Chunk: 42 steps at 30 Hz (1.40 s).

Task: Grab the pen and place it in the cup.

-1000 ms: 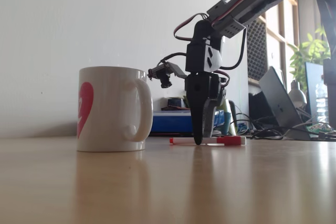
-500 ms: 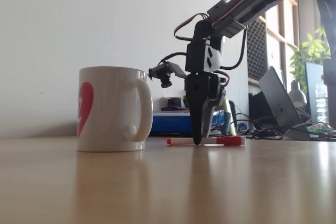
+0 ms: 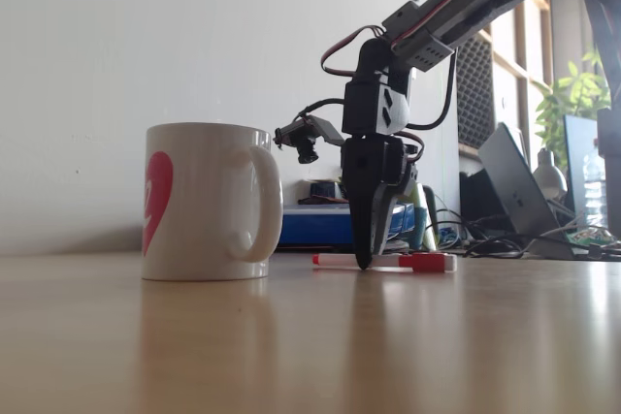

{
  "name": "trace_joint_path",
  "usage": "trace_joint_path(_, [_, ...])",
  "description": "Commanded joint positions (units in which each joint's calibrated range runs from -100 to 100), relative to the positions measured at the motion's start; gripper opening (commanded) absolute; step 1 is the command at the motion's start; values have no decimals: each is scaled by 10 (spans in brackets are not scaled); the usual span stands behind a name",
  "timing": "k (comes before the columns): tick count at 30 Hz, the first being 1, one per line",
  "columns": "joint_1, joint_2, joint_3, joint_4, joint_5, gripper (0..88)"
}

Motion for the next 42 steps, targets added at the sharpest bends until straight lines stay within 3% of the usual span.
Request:
trace_joint_path(1, [25, -60, -30, -5, 4, 11])
trace_joint_path(9, [37, -363, -85, 4, 41, 11])
trace_joint_path(15, [-78, -485, -85, -21, 34, 11])
trace_joint_path(22, [-160, -509, -84, -66, -18, 11])
trace_joint_path(26, [-176, -509, -72, -102, -19, 11])
trace_joint_path(35, [-177, -503, 104, -309, -14, 11])
trace_joint_path(42, [-204, -477, 184, -410, -18, 11])
